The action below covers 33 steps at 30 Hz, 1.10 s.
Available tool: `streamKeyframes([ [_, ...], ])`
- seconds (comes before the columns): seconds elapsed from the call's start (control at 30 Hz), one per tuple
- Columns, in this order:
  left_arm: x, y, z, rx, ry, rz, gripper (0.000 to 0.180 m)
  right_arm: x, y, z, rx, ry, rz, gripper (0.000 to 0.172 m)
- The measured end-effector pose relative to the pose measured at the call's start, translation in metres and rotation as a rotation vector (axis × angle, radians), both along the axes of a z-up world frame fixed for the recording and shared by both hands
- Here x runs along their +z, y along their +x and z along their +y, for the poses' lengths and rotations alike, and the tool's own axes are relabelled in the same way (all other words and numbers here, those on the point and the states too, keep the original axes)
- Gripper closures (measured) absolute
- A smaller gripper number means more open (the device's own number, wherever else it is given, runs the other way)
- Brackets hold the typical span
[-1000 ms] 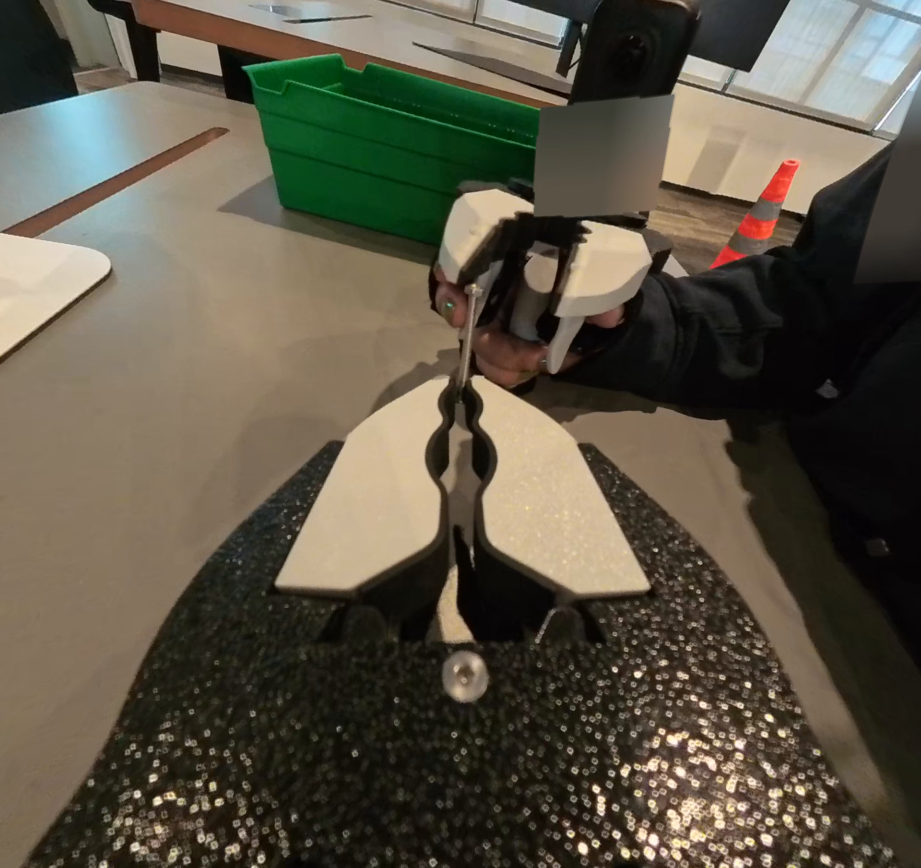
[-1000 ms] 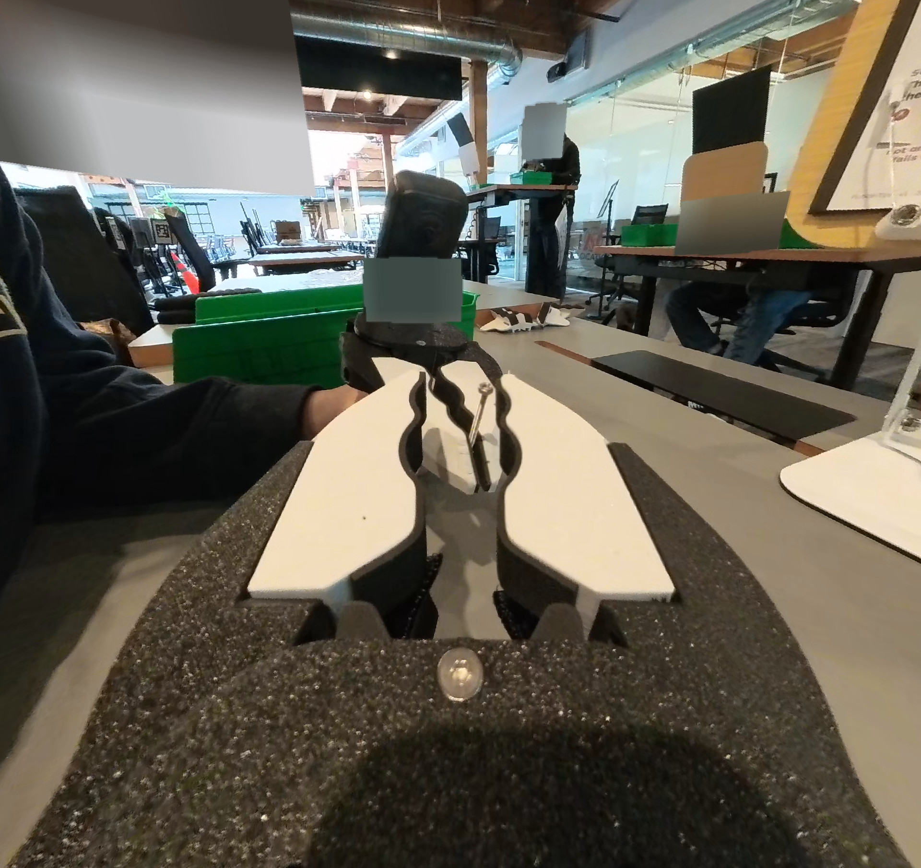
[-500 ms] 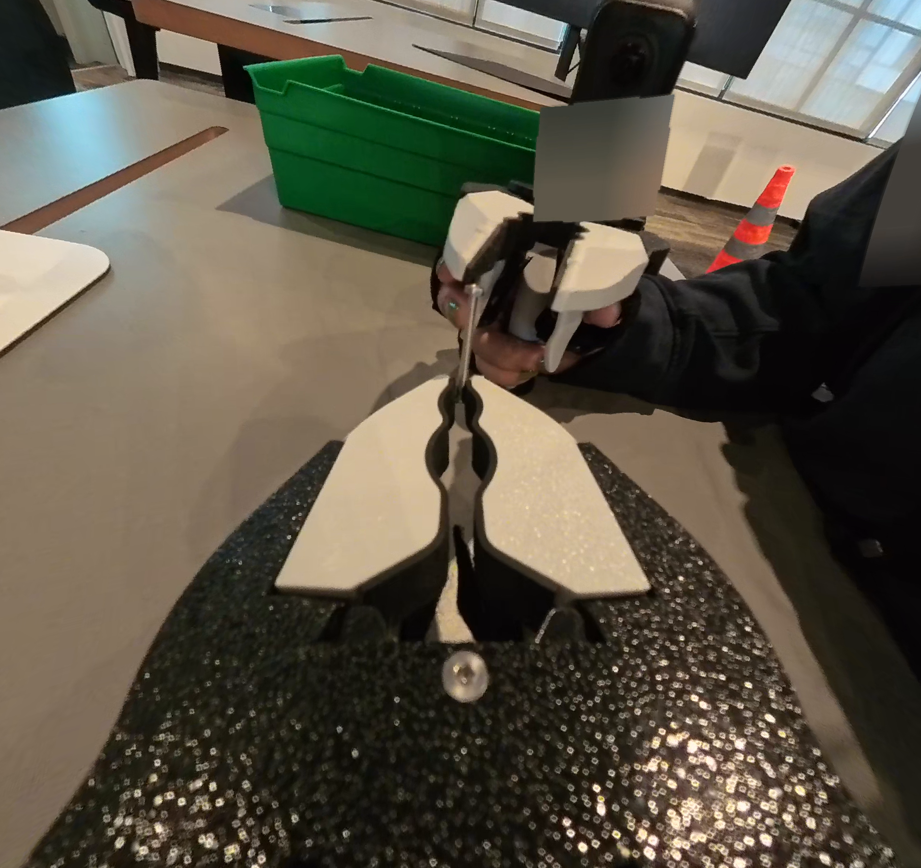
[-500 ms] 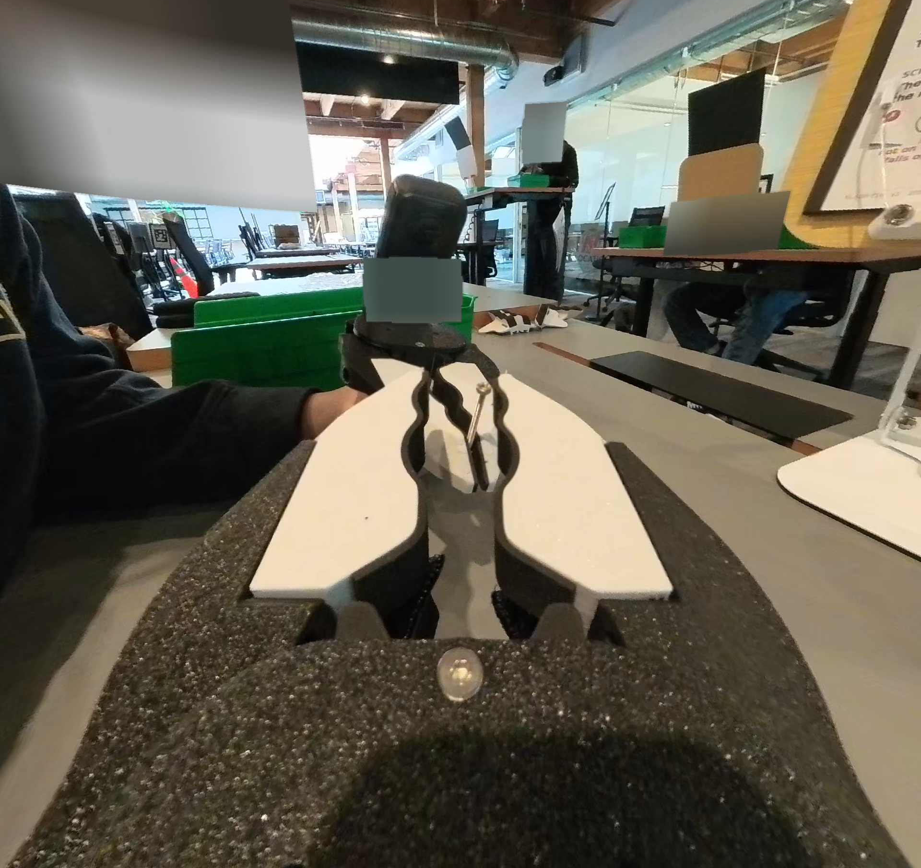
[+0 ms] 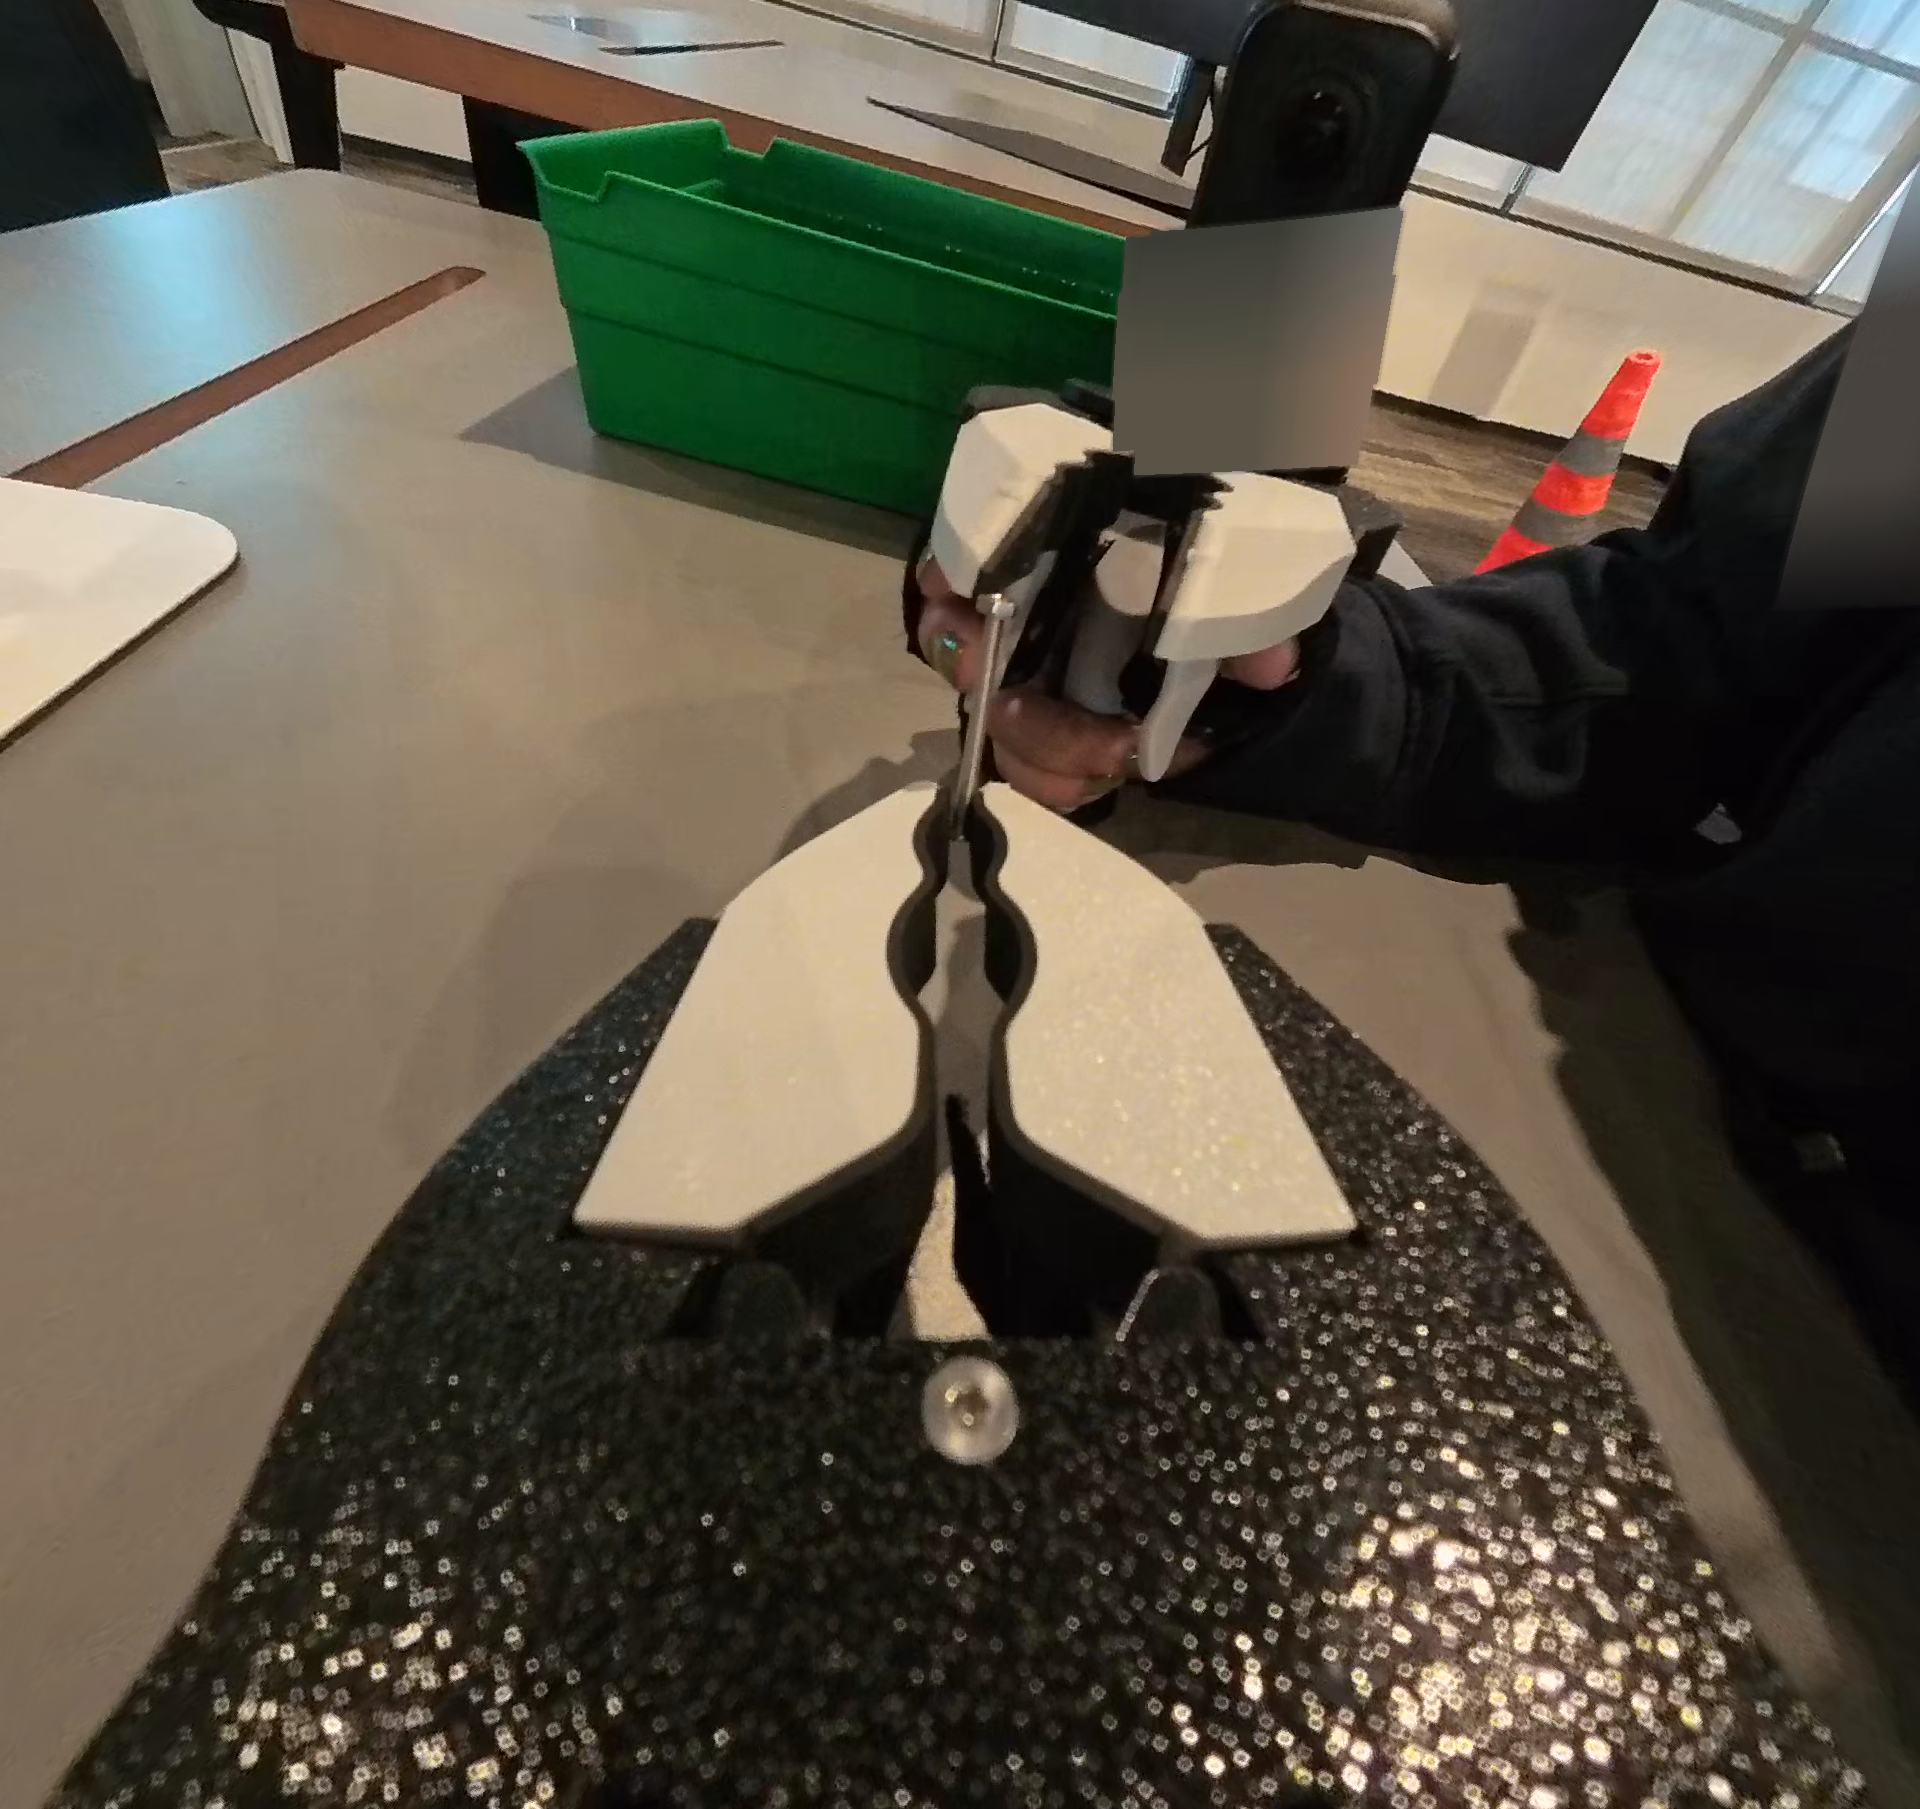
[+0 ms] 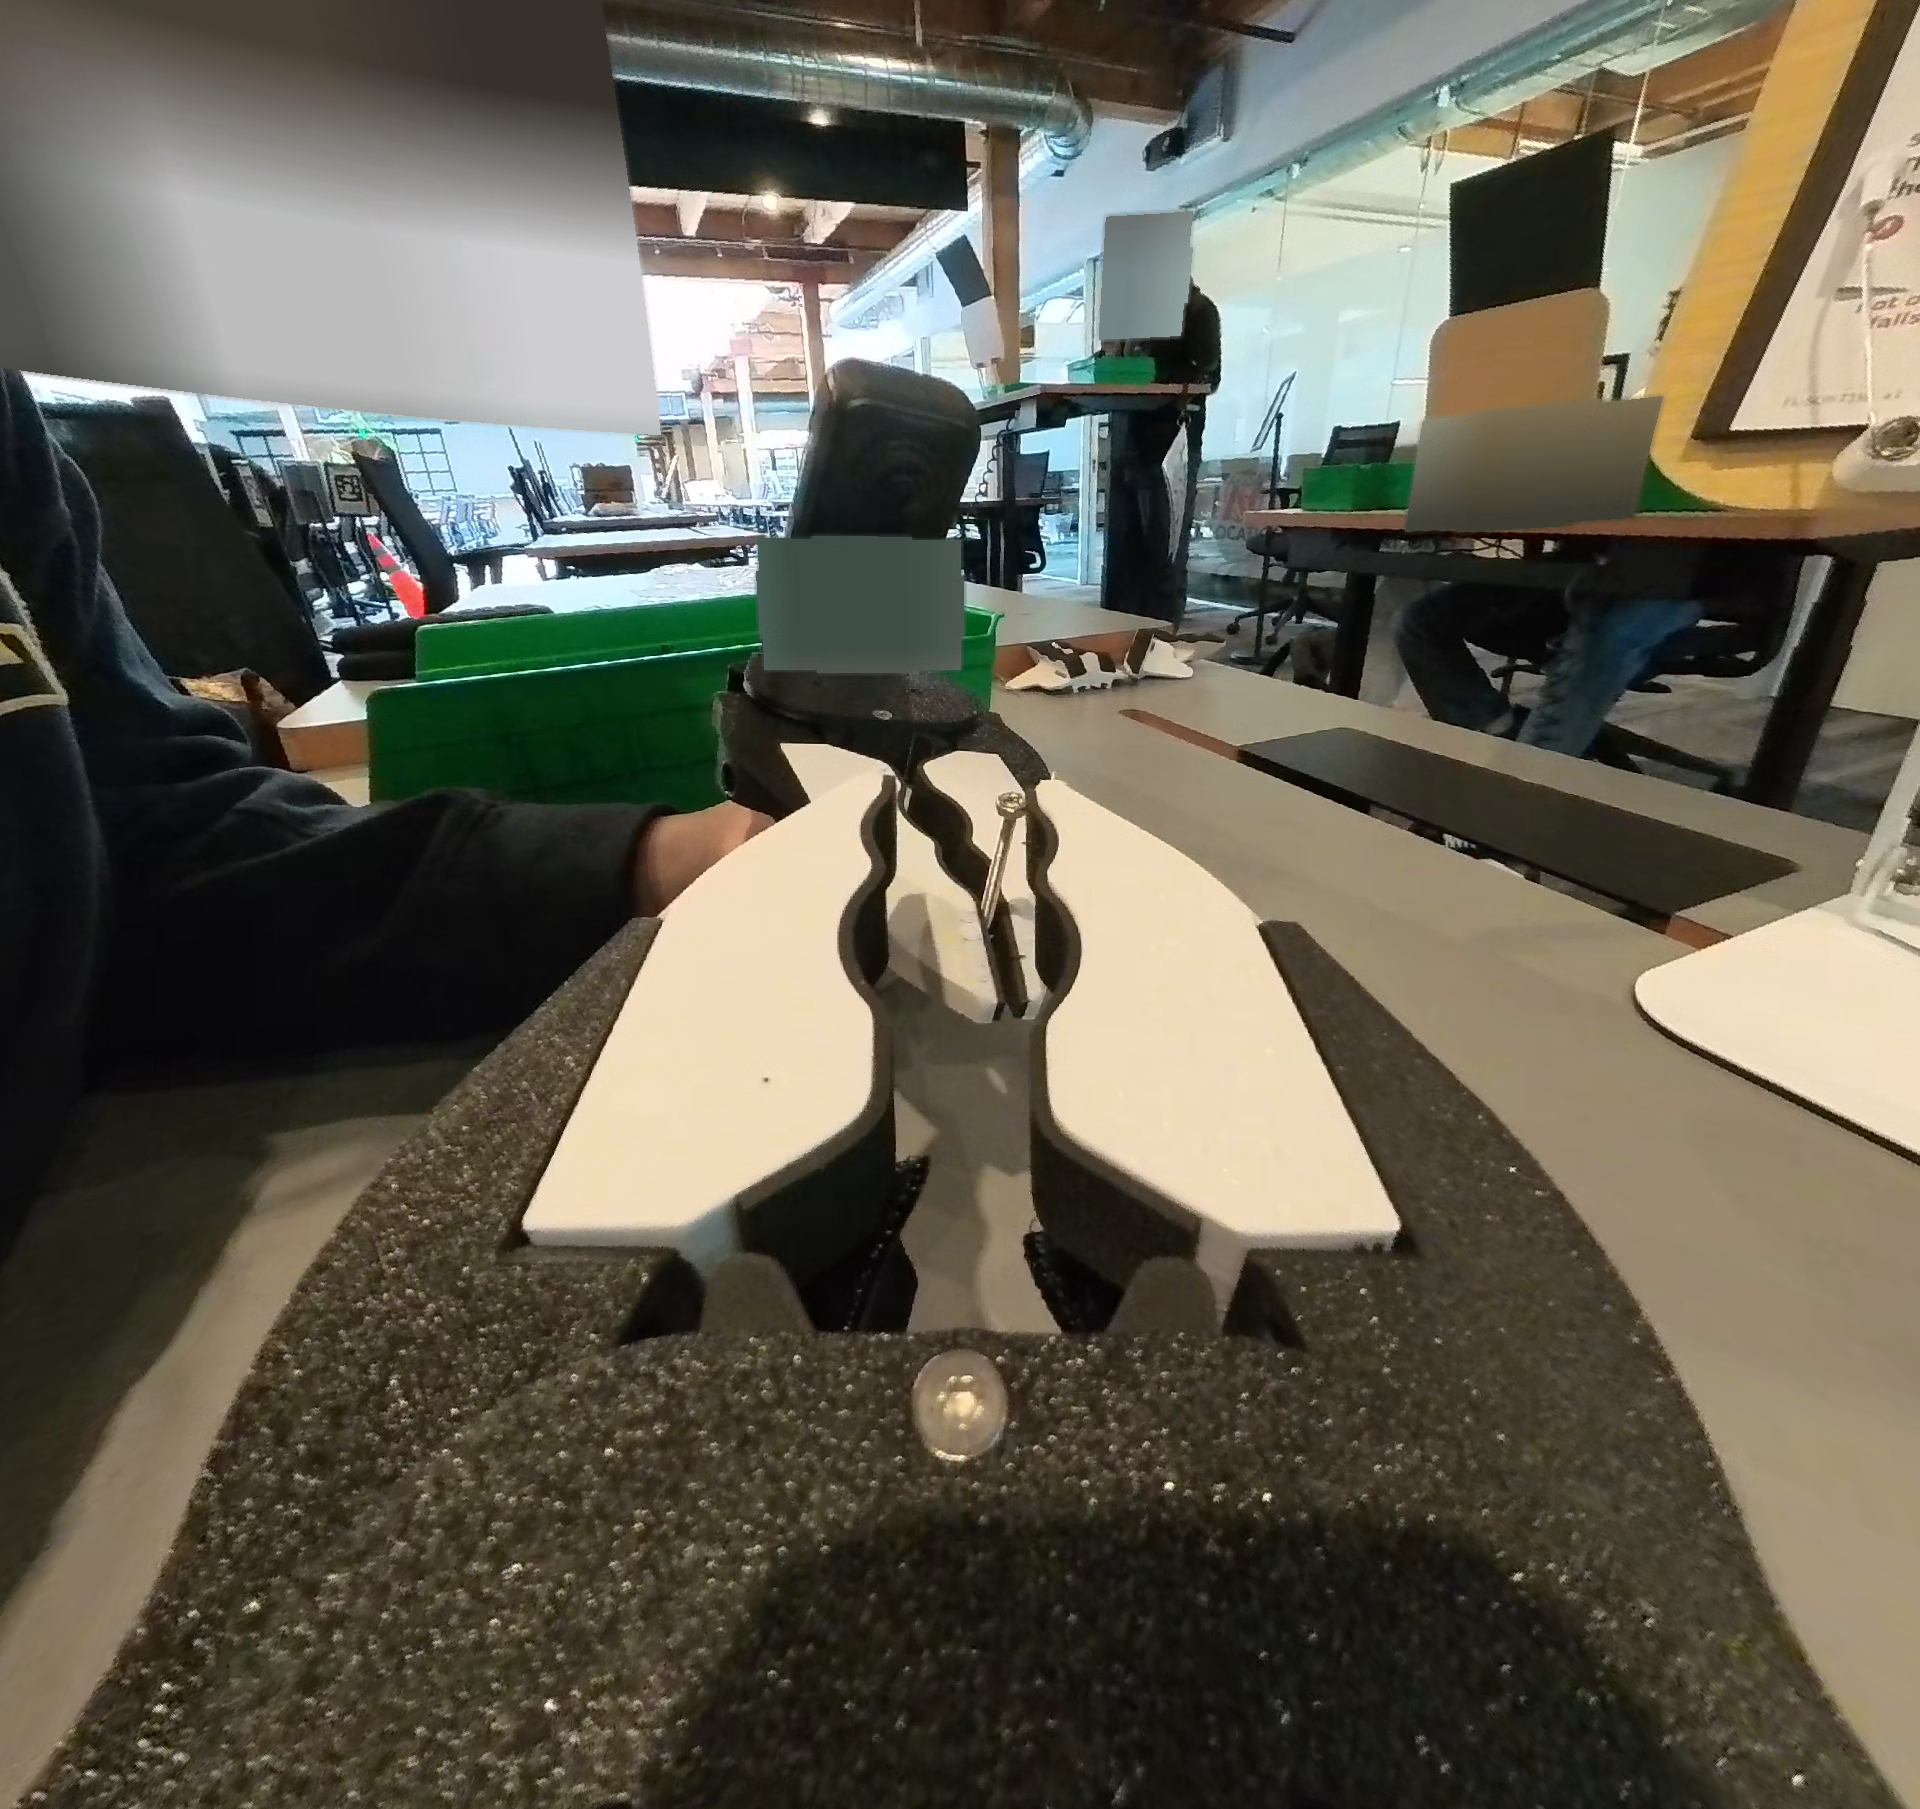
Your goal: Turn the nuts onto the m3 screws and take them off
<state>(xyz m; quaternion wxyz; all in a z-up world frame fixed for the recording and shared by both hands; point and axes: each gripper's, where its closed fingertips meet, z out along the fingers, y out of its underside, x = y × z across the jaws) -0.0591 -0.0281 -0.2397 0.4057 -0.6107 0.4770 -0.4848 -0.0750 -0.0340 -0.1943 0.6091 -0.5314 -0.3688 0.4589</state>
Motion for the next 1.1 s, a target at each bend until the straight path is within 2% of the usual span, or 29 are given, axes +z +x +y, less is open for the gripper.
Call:
streamKeyframes([
  [0.2, 0.0, 0.0, 0.002, 0.01, -0.008, 0.002, 0.178, 0.0, 0.0, 0.0, 0.004, 0.0, 0.002, 0.149],
  [0.3, 0.001, -0.002, 0.004, 0.02, -0.024, -0.008, 0.178, 0.0, -0.001, -0.003, 0.018, 0.011, -0.004, 0.155],
  [0.6, -0.002, 0.001, -0.004, -0.027, -0.012, 0.008, 0.178, 0.0, 0.0, 0.003, -0.023, -0.003, -0.003, 0.15],
  [1.1, -0.002, 0.002, -0.01, -0.062, 0.009, 0.014, 0.178, -0.005, -0.004, 0.005, -0.05, 0.009, -0.05, 0.166],
])
